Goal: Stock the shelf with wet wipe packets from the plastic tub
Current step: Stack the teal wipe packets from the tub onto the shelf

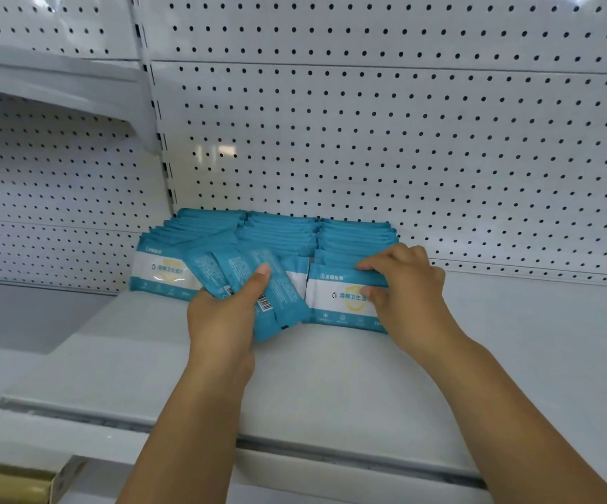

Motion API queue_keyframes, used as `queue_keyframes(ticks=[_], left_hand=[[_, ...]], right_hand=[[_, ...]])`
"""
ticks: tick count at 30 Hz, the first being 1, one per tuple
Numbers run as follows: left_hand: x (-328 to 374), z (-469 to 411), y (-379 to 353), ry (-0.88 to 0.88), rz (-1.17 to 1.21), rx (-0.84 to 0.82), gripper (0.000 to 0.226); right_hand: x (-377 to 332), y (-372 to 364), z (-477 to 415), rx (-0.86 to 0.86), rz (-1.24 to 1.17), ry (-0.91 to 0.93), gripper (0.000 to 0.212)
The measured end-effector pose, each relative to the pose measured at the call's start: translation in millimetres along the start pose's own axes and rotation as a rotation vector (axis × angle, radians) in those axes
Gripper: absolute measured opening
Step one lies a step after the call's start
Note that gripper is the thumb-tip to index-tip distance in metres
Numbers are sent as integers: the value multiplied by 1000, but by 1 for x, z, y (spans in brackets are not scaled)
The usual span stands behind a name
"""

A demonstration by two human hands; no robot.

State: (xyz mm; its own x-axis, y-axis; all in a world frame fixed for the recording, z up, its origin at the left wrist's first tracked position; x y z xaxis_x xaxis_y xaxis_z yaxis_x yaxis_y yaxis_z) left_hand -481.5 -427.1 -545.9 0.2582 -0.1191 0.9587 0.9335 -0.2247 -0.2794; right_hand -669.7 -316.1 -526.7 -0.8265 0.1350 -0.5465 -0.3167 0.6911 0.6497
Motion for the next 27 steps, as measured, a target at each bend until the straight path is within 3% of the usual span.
queue_keyframes(ticks=[4, 6, 9, 13, 16, 19, 24, 27], left_hand=[[2, 1, 2, -1, 11, -70, 29], [3, 4, 3, -10, 26, -98, 31], [7, 8, 0, -12, 73, -167, 37], [9, 12, -1, 0, 112, -262, 43], [9, 15, -2, 2, 105, -311, 46], [11, 14, 2, -3, 89, -294, 38], [11, 7, 11, 11, 3, -205, 41], [12, 11, 5, 64, 11, -290, 46]], right_hand=[[-10, 8, 4, 77, 44, 29, 38], [-22, 10, 10, 116, -92, 32, 29], [-43, 9, 16, 11, -473, -119, 14], [-61, -9, 26, -227, -703, -280, 25], [-62, -21, 28, -253, -809, -326, 26], [-61, -22, 22, -170, -887, -350, 18], [-59, -10, 15, 78, -835, -244, 10], [-67, -16, 15, 1, -812, -94, 11]])
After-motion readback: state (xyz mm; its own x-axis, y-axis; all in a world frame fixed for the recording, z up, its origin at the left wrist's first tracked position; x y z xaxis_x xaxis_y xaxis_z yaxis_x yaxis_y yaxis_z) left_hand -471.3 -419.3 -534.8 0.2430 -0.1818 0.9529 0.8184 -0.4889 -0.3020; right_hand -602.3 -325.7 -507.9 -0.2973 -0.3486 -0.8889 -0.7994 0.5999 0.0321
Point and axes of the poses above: each hand's wrist, its own z-axis away from the middle knuckle, its own y-axis out of the back of the hand, x = y × z, the point moved 3 cm from there along -z, towards the middle knuckle, and after that the axes turned 14 degrees about -z, right-handed, at the moved point
